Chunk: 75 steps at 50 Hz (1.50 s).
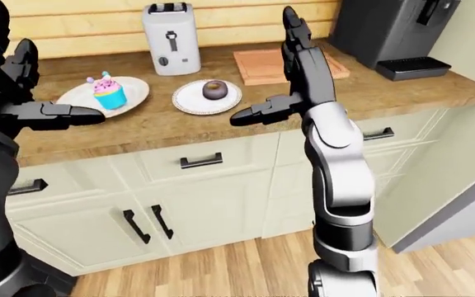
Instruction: Move the dessert items from the plate to the tray.
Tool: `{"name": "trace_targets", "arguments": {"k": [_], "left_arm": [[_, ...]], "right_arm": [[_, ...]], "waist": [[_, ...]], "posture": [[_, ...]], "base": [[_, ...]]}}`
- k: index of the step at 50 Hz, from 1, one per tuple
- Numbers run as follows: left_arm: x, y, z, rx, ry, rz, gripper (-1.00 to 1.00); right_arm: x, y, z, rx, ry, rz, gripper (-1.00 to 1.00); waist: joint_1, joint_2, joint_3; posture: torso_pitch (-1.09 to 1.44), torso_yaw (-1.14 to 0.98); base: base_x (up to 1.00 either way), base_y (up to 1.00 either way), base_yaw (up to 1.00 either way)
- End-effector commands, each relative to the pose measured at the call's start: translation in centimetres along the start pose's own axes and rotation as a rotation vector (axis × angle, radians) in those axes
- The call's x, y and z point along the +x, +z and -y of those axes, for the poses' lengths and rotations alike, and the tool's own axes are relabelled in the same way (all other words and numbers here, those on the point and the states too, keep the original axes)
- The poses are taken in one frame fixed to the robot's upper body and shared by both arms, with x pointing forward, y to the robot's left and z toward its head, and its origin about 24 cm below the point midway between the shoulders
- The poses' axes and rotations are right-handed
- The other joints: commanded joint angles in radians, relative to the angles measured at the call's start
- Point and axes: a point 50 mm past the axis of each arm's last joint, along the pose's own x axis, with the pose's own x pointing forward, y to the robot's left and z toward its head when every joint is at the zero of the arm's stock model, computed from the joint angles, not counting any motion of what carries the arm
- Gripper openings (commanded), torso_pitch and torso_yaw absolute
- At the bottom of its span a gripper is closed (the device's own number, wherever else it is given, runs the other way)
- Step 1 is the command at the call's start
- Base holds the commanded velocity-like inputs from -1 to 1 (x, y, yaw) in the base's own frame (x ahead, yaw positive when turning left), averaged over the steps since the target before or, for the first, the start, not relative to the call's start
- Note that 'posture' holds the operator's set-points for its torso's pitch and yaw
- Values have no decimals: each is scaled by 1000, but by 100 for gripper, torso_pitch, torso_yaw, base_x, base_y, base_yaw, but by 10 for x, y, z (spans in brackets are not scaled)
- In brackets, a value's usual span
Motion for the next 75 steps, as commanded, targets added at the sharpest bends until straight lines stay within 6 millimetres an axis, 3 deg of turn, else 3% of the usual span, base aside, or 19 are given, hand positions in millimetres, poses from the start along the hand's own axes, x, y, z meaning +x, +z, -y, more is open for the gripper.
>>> {"name": "trace_targets", "arguments": {"k": [1,6,8,15,18,26,30,32,33,34,37,41,43,50,54,56,65,69,75], "left_arm": [[0,13,0,5,2,65,100],[1,13,1,7,1,64,100],[1,15,1,8,0,66,100],[1,14,0,10,3,67,100],[1,12,1,8,4,63,100],[1,11,0,11,9,64,100],[1,12,-1,12,14,67,100],[1,13,-1,13,15,68,100],[1,13,-1,12,17,68,100],[1,13,-2,11,18,69,100],[0,16,-3,9,21,72,100],[0,15,-3,11,22,71,100],[1,16,-3,7,23,75,100],[2,15,-1,4,13,75,100],[1,15,-1,8,12,77,100],[1,15,-1,9,13,78,100],[0,15,0,10,11,78,100],[-1,14,1,11,9,77,100],[-1,13,0,13,9,79,100]], "right_arm": [[0,14,4,-17,-18,65,100],[0,14,4,-29,-11,68,100],[-1,17,6,-24,-19,78,100],[-3,15,4,-36,-9,72,100],[-3,15,3,-40,-10,86,100],[-4,15,2,-12,-6,85,100],[-6,15,4,-10,-18,92,100],[-5,15,4,-22,-24,90,100],[-5,15,4,-26,-23,90,100],[-5,16,4,-17,-21,93,100],[-5,17,4,-9,-16,103,100],[-4,19,3,-9,-14,105,100],[-4,19,3,-1,-10,105,100],[-2,17,5,3,-34,95,100],[-3,18,7,-24,-43,108,100],[-4,19,7,-16,-44,112,100],[-6,17,9,-16,-49,112,100],[-7,17,9,-8,-48,114,100],[-9,18,9,8,-44,120,100]], "waist": [[-1,11,-25],[10,-5,3],[14,-10,-20],[27,-35,-12],[32,-103,-24],[13,-105,-3],[-9,-34,16],[-9,46,-23],[9,-16,-12],[19,12,-19],[29,-10,-26],[25,-72,4],[16,-139,-12],[13,-84,-1],[-6,-8,-26],[6,-30,-1],[-2,-8,-1],[0,-37,2],[5,-13,17]], "posture": [[0,0],[0,0],[0,0],[0,0],[0,0],[0,0],[0,0],[0,0],[0,0],[0,0],[0,0],[0,0],[0,0],[0,0],[0,0],[0,0],[0,0],[0,0],[0,0]], "base": [[5,0,0],[1,0,0],[14,0,0],[20,2,0],[7,28,0],[2,44,0],[0,0,0],[0,0,10],[0,0,32],[0,0,76],[0,0,80],[0,0,81],[0,0,81],[0,0,27],[1,5,0],[7,29,0],[13,26,0],[24,22,0],[52,-13,0]]}}
